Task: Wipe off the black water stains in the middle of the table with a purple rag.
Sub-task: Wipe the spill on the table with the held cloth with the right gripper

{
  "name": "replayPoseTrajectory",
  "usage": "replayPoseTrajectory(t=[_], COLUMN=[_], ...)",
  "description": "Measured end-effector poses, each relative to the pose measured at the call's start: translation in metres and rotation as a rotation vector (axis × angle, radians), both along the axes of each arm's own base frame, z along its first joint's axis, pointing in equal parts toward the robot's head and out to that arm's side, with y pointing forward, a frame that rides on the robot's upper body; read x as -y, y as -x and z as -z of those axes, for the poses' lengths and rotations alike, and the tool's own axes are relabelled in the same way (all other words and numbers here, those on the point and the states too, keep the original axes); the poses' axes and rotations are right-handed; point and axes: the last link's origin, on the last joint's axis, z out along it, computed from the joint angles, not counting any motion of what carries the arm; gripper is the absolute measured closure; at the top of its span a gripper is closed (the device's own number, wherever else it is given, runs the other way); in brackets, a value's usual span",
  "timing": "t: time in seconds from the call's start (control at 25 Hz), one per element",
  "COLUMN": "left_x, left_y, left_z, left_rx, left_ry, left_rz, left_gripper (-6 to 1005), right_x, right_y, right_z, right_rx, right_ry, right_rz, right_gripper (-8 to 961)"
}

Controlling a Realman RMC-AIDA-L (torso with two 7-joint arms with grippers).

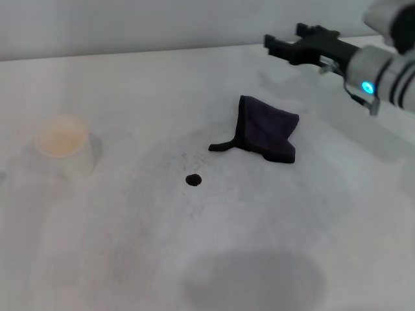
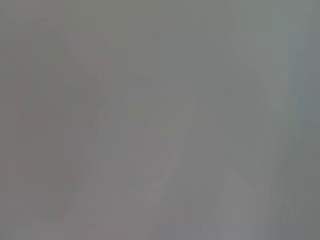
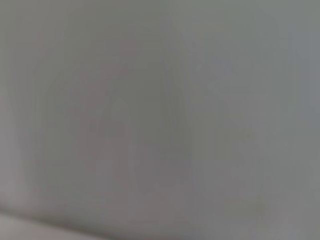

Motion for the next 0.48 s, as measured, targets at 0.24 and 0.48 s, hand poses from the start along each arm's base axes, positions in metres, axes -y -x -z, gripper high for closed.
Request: replayPoseTrajectory(t=[0.24, 0.48], left_x=[-0.018, -0.032], left_y=[0.008, 0.007], left_z=[0.001, 0.003], left_rx=[0.009, 0.007], left_ry=[0.025, 0.042], left_rz=[-0.081, -0.102], left_gripper=[123, 124], right_x=[-0.027, -0.027], right_y=[0.046, 0.075], right_z=[-0.011, -0.018], right_rx=[0.170, 0.340], right_ry=[0.130, 0.278], right_rz=[-0.054, -0.052], right_gripper=[86, 89])
